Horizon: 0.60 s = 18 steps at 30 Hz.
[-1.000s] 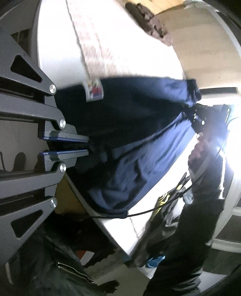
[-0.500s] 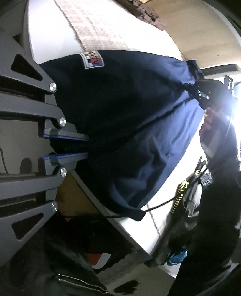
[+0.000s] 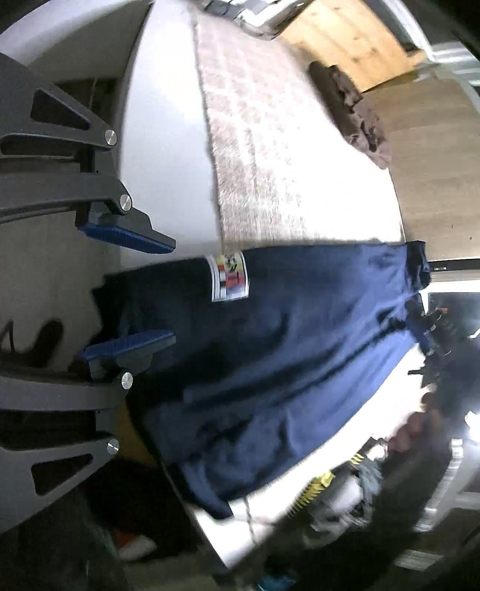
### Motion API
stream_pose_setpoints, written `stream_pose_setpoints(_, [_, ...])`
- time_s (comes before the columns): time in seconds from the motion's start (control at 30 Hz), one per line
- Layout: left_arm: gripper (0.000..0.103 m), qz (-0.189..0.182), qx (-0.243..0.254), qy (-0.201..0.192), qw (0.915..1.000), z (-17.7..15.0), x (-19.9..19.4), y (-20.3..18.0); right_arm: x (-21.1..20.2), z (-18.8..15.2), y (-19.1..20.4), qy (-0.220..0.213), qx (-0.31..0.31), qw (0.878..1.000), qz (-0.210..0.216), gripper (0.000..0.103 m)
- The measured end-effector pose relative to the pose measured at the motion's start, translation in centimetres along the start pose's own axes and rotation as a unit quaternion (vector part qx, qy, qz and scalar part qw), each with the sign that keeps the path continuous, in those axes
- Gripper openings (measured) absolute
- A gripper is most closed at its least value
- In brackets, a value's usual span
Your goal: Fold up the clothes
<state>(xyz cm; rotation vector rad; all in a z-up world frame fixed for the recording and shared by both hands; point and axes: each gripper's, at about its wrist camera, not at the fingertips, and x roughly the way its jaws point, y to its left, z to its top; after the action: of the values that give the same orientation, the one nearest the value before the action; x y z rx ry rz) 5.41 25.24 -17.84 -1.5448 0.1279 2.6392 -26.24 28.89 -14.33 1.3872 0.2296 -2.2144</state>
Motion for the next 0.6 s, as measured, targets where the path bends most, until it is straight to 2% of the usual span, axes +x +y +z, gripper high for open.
stream_pose_setpoints(0.07, [0.039, 0.012, 0.007, 0.007, 0.9999, 0.2, 0.9, -0.2, 2.3, 0.0, 1.9, 0.030, -0.027, 0.999, -0.006, 0.025])
stream_pose_setpoints(0.1, [0.037, 0.012, 0.007, 0.010, 0.9998, 0.3, 1.1, -0.2, 3.4, -0.1, 2.9, 0.046, -0.039, 0.998, -0.009, 0.017])
stream_pose_setpoints(0.13, [0.028, 0.011, 0.006, 0.013, 0.9998, 0.3, 1.4, -0.1, 4.6, -0.1, 3.8, 0.061, -0.052, 0.997, -0.013, 0.013])
stream_pose_setpoints(0.17, [0.021, 0.008, 0.002, 0.016, 0.9998, 0.3, 1.6, 0.1, 5.5, -0.2, 4.4, 0.071, -0.058, 0.996, -0.010, 0.013])
stream_pose_setpoints(0.27, [0.009, 0.002, -0.024, 0.016, 0.9996, 0.0, 1.8, 1.3, 7.4, -0.4, 6.0, 0.085, -0.075, 0.994, -0.005, 0.013])
stream_pose_setpoints(0.33, [0.005, 0.002, -0.046, 0.016, 0.9988, -0.2, 1.8, 2.3, 8.1, -0.3, 7.1, 0.081, -0.087, 0.993, -0.007, 0.013])
stream_pose_setpoints(0.5, [0.005, 0.020, -0.068, 0.021, 0.9973, -0.5, 1.8, 4.3, 9.1, 0.8, 9.6, 0.070, -0.098, 0.993, -0.008, 0.014])
stream_pose_setpoints(0.6, [0.005, -0.003, -0.074, 0.014, 0.9972, -0.4, 0.9, 4.6, 7.9, 0.9, 8.7, 0.072, -0.071, 0.995, 0.024, 0.014])
